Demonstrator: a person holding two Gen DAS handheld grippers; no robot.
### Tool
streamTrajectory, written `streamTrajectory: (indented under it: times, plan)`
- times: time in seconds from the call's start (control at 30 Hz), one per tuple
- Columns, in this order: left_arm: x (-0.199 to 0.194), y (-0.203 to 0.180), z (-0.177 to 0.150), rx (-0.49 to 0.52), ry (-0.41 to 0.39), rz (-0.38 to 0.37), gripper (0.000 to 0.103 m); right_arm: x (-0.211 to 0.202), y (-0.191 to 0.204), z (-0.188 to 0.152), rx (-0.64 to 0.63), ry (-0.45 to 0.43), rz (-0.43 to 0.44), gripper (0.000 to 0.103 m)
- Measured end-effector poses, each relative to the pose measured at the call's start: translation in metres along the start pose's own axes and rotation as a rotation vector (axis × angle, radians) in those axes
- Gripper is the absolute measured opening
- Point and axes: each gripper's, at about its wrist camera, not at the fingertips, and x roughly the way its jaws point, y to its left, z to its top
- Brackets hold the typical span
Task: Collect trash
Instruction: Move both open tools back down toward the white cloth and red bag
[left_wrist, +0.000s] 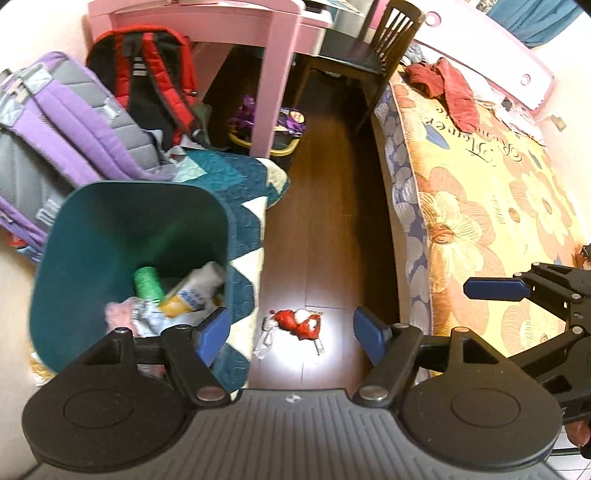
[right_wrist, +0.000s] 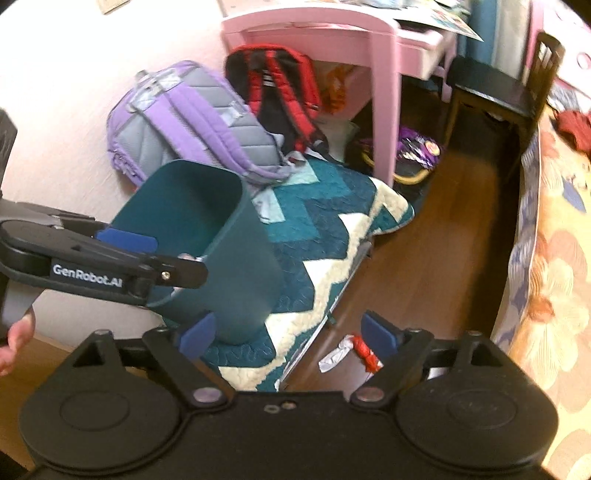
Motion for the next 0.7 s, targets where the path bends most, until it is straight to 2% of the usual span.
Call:
streamTrajectory:
  times: [0.07,0.23,0.4,0.57,0.7]
  plan:
    - [0.010,-0.013,-0.002,-0.008,-0.004,-0.013,0.082,0.001,-0.021,-0.011,0.028,0.004,0.014,0.095]
    - [0.049,-0.039,-0.011,-0.021,0.021,-0.034,0.086,0.015,-0.064,-0.039,0.049,0.033,-0.015,0.097]
    - [0.105,-0.057,-0.028,-0.045,0.053,-0.028,0.087,0.048,-0.111,-0.062,0.137,0.088,-0.036,0.097]
    - [0.170,-0.063,-0.048,-0.035,0.073,0.021,0.087,0.093,-0.152,-0.081,0.184,0.121,-0.069,0.097]
    - [0.228,-0.063,-0.072,-0.018,0.063,0.078,0.087,0.149,-0.180,-0.101,0.213,0.154,-0.100,0.097]
